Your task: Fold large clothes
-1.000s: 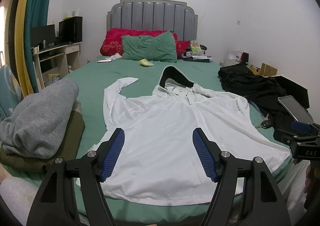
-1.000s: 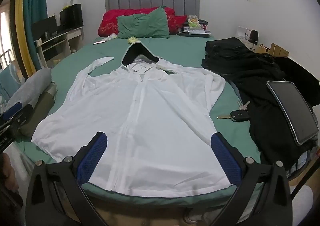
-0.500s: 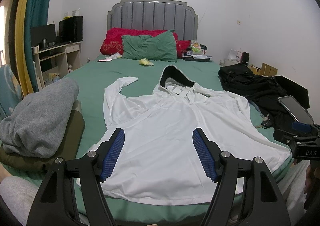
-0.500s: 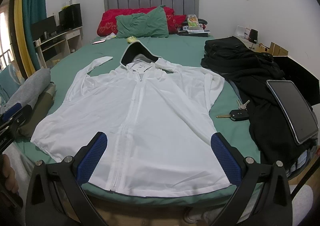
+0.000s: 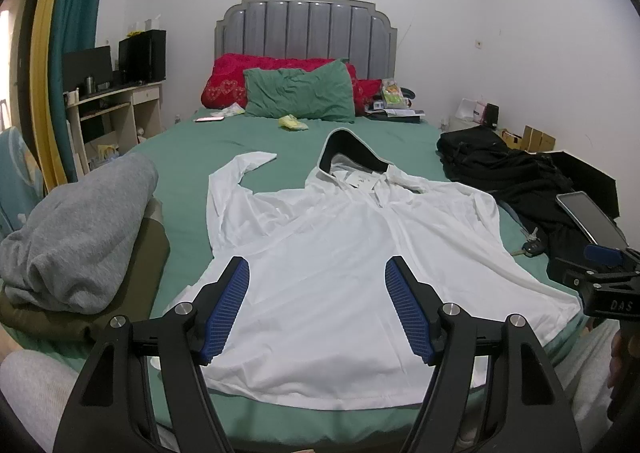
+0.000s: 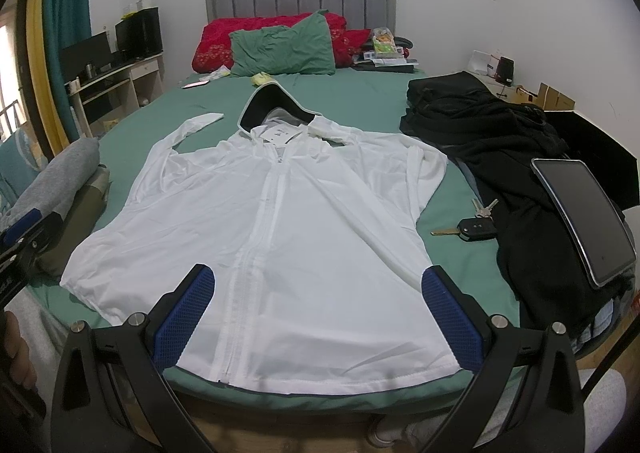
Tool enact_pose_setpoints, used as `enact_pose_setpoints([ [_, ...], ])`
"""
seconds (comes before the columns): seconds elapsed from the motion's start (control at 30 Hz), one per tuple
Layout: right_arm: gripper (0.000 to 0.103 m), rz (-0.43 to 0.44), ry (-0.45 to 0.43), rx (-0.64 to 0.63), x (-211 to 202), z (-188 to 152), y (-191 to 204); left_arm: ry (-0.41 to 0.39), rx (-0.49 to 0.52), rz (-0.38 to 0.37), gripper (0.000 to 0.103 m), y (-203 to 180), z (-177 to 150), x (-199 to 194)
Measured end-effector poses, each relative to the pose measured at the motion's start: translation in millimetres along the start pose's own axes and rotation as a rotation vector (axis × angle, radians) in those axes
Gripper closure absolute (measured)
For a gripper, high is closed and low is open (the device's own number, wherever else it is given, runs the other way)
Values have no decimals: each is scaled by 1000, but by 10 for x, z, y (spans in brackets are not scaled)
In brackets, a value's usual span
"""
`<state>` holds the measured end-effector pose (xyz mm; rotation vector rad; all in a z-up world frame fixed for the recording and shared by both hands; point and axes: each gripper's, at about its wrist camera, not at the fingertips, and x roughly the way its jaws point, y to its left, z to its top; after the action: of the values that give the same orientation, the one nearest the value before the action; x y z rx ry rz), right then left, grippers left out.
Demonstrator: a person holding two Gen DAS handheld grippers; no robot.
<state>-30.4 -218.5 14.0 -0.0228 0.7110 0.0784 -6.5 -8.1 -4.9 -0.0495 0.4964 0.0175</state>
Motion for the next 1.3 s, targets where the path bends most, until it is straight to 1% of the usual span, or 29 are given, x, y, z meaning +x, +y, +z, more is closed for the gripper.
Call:
enact_pose_setpoints([
  [0.9, 1, -1, 4, 1, 15, -5, -4, 3, -2, 1, 29, -4, -8, 2],
  [1.3, 1, -1, 5, 5, 25, -24, -18, 2, 20, -26, 29, -75, -45, -17],
])
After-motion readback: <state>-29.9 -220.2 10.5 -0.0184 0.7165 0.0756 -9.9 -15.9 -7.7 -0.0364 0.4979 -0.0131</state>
